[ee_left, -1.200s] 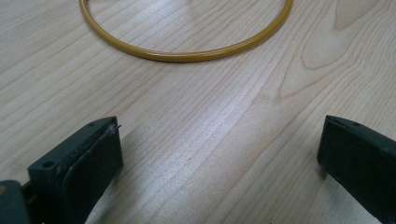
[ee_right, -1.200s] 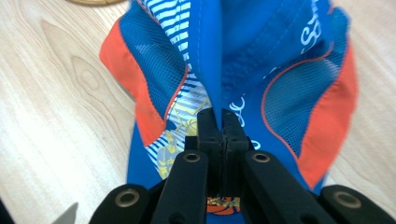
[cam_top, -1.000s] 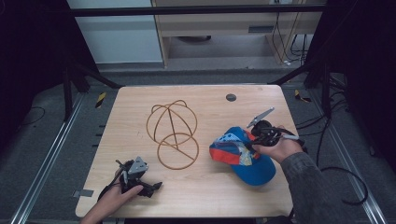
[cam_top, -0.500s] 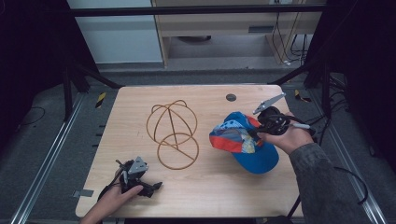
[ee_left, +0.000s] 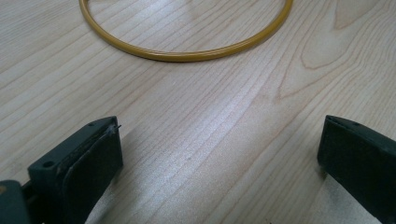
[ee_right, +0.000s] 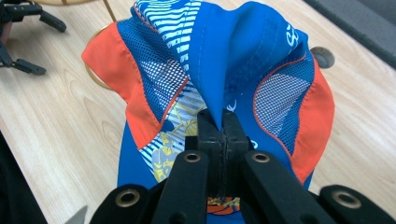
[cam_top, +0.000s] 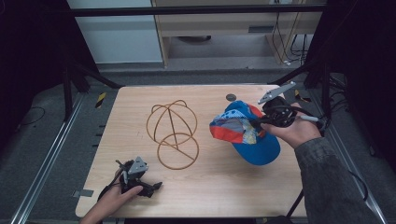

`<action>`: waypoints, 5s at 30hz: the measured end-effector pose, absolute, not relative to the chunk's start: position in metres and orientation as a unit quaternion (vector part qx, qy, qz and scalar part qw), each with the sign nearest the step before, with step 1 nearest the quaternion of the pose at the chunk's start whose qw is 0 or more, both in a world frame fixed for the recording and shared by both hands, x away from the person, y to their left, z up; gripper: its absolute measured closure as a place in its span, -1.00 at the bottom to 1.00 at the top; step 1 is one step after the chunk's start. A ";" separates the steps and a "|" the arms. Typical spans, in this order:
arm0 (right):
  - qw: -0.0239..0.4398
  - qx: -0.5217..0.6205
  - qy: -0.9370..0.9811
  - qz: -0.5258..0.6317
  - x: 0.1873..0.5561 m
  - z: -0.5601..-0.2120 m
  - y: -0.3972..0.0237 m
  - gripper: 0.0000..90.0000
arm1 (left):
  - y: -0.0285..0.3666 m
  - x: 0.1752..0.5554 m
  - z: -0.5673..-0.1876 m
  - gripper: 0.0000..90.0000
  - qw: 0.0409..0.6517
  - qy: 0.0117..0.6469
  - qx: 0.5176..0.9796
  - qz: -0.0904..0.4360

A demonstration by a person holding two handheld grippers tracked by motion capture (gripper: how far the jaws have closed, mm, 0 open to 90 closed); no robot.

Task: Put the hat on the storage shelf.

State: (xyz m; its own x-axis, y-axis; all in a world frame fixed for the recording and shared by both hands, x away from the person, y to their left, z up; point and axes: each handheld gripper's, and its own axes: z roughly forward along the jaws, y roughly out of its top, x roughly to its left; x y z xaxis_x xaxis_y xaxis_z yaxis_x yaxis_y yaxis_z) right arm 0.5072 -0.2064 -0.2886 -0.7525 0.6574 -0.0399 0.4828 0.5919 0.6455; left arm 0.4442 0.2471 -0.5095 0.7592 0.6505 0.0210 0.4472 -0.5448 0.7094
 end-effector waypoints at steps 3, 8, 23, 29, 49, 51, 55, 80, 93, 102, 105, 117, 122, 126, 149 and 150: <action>0.145 0.319 0.879 0.322 0.507 -0.281 -0.206 1.00 | 0.247 0.444 -0.509 -1.00 0.357 0.317 0.867 0.142; 0.154 0.315 0.875 0.334 0.505 -0.268 -0.203 1.00 | 0.247 0.444 -0.510 -1.00 0.358 0.317 0.867 0.142; 0.166 0.299 0.872 0.349 0.506 -0.247 -0.189 1.00 | 0.247 0.444 -0.509 -1.00 0.357 0.317 0.867 0.142; 0.169 0.293 0.871 0.356 0.505 -0.240 -0.183 1.00 | 0.247 0.444 -0.509 -1.00 0.356 0.317 0.868 0.142; 0.183 0.271 0.865 0.380 0.512 -0.213 -0.152 1.00 | 0.247 0.444 -0.509 -1.00 0.357 0.317 0.867 0.141; 0.183 0.268 0.865 0.382 0.513 -0.212 -0.147 1.00 | 0.247 0.444 -0.509 -1.00 0.357 0.317 0.867 0.141; 0.181 0.263 0.866 0.385 0.516 -0.210 -0.137 1.00 | 0.247 0.444 -0.509 -1.00 0.357 0.317 0.867 0.141; 0.171 0.223 0.873 0.398 0.522 -0.199 -0.081 1.00 | 0.247 0.444 -0.509 -1.00 0.357 0.317 0.867 0.142; 0.167 0.191 0.883 0.396 0.527 -0.189 -0.036 1.00 | 0.247 0.444 -0.509 -1.00 0.356 0.317 0.867 0.142; 0.163 0.181 0.895 0.373 0.536 -0.189 -0.011 1.00 | 0.247 0.444 -0.509 -1.00 0.357 0.319 0.867 0.142; 0.160 0.182 0.898 0.367 0.539 -0.190 -0.005 1.00 | 0.247 0.444 -0.509 -1.00 0.357 0.319 0.866 0.142; 0.151 0.176 0.910 0.344 0.548 -0.202 0.015 1.00 | 0.247 0.444 -0.509 -1.00 0.357 0.318 0.867 0.142; 0.146 0.178 0.912 0.340 0.551 -0.208 0.019 1.00 | 0.247 0.444 -0.509 -1.00 0.357 0.318 0.867 0.142; 0.142 0.180 0.912 0.340 0.553 -0.212 0.022 1.00 | 0.247 0.444 -0.509 -1.00 0.357 0.318 0.867 0.142; 0.132 0.175 0.923 0.316 0.556 -0.226 0.043 0.99 | 0.247 0.444 -0.509 -1.00 0.358 0.317 0.867 0.142; 0.130 0.174 0.924 0.316 0.556 -0.227 0.043 0.99 | 0.247 0.444 -0.509 -1.00 0.358 0.317 0.867 0.142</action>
